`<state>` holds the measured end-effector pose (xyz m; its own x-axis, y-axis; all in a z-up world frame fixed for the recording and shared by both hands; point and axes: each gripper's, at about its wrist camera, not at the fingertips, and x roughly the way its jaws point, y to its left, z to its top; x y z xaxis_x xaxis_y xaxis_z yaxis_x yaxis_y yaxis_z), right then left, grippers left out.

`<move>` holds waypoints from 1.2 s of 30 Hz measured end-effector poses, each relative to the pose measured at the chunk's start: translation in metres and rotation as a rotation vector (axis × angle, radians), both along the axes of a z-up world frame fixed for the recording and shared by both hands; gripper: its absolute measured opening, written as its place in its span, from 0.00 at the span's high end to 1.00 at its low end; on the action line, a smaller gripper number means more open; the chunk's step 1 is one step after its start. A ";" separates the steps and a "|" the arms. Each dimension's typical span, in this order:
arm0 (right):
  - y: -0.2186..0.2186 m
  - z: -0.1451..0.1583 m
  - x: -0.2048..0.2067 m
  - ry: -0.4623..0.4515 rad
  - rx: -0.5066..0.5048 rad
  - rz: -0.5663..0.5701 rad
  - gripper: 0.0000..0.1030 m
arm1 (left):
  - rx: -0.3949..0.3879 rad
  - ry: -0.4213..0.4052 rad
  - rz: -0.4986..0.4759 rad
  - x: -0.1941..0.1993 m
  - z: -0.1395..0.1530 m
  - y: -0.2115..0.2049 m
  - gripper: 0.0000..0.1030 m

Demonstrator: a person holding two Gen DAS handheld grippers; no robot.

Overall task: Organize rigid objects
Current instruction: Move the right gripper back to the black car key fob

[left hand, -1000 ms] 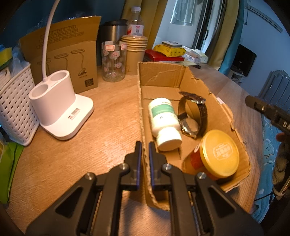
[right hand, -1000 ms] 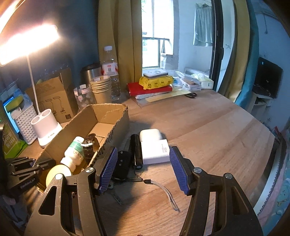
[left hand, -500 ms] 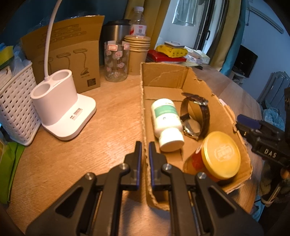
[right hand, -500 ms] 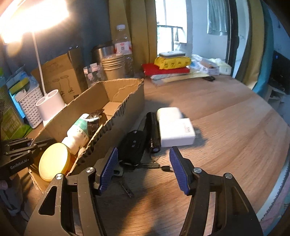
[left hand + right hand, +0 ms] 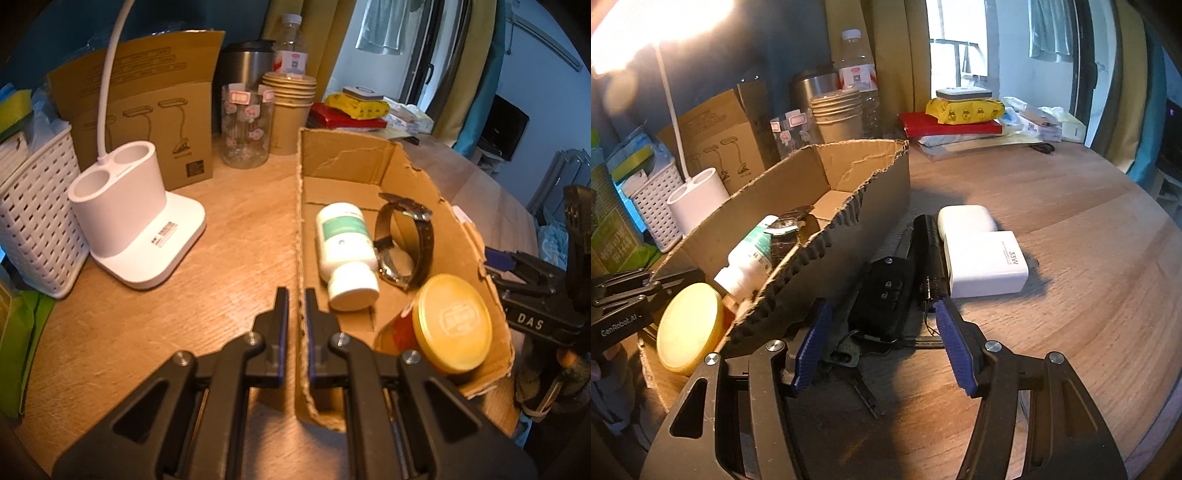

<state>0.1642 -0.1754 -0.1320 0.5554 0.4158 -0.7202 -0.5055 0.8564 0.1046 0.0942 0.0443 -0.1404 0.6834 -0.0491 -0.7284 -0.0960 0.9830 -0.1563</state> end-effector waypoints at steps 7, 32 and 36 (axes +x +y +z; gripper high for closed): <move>0.004 -0.008 0.011 0.038 -0.009 0.030 0.42 | -0.002 0.003 -0.002 0.001 -0.002 0.002 0.93; -0.002 -0.005 0.004 0.050 0.021 -0.006 0.64 | 0.005 -0.001 -0.009 -0.001 -0.003 -0.003 0.93; -0.009 0.003 0.001 0.032 0.032 -0.024 0.64 | 0.004 -0.003 -0.009 -0.001 -0.002 -0.004 0.93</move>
